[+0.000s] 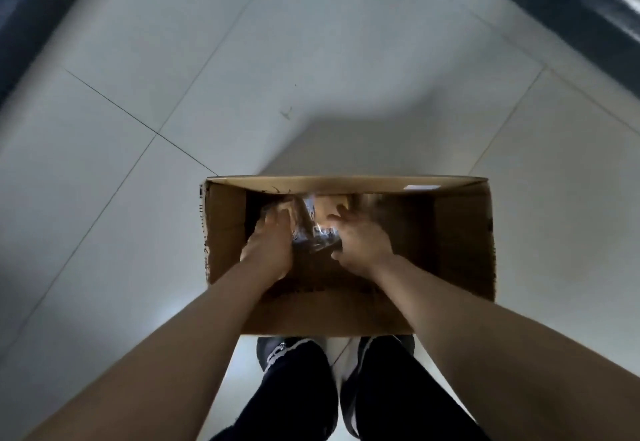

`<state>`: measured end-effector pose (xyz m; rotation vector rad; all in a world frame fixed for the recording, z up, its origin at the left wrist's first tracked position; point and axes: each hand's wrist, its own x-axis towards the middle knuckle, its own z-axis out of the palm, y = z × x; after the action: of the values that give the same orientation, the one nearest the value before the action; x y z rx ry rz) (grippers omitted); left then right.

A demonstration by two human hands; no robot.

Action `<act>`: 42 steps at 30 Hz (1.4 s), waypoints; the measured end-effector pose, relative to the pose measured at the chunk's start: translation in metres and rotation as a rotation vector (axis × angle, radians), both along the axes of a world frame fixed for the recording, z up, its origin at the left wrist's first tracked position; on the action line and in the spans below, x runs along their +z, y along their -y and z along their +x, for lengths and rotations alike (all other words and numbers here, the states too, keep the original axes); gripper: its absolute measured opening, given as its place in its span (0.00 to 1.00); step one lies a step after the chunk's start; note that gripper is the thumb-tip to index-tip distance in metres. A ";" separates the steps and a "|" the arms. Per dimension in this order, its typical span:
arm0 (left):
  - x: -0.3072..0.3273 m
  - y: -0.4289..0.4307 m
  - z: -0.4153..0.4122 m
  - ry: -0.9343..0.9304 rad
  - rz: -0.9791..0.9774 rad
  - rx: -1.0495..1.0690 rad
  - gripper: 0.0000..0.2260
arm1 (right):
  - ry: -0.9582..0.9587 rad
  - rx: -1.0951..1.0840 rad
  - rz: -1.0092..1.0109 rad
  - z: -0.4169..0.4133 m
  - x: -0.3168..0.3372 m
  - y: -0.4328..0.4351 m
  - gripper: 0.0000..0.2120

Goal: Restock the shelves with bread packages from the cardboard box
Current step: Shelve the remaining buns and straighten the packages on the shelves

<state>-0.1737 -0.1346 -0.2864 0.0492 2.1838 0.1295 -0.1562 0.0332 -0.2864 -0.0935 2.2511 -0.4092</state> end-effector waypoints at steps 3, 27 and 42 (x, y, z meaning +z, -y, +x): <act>-0.044 -0.003 0.000 -0.008 -0.103 -0.093 0.46 | 0.003 0.076 -0.005 0.002 -0.050 0.001 0.39; 0.176 0.024 -0.019 0.533 0.668 1.291 0.15 | 0.373 -1.193 -0.419 -0.004 0.157 -0.033 0.11; 0.430 0.070 -0.041 0.093 1.010 1.500 0.21 | 0.318 -0.965 -0.796 -0.084 0.420 0.035 0.19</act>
<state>-0.2148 -0.2045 0.1441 -0.9837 1.3940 1.9373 -0.2401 -0.0023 0.1341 0.6231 1.5619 -1.6722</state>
